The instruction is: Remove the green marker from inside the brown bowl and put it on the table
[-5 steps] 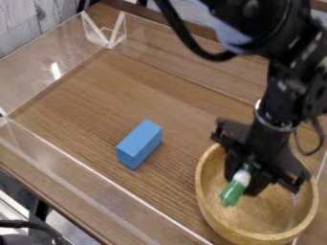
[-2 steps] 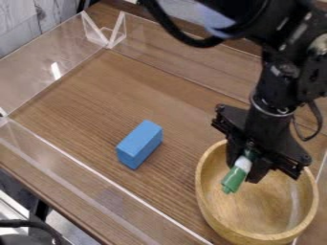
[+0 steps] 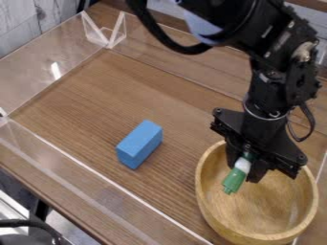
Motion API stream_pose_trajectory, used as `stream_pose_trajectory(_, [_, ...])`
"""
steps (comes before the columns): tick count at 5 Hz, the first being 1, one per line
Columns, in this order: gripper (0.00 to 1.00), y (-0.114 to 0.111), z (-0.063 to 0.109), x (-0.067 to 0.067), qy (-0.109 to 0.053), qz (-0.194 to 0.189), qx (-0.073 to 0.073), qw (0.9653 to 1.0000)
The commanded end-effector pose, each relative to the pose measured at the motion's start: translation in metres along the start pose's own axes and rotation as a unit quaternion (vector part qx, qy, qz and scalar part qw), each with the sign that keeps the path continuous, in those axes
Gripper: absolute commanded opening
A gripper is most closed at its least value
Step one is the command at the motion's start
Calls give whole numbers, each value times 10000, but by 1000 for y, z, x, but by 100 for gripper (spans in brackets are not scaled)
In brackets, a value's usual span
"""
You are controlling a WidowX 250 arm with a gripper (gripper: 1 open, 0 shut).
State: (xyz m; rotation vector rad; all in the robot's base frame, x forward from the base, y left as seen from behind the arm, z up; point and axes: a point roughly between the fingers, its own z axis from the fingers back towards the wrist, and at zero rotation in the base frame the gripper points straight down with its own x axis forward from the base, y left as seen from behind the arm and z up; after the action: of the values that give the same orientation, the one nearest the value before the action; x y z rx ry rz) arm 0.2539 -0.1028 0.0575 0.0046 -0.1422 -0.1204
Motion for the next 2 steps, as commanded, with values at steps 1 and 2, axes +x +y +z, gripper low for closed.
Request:
stream_pose_trajectory(1, [0,2,5,9,-221,82,-85,9997])
stream_pose_trajectory(2, [0,2,1,12,-253,130,-132,9995])
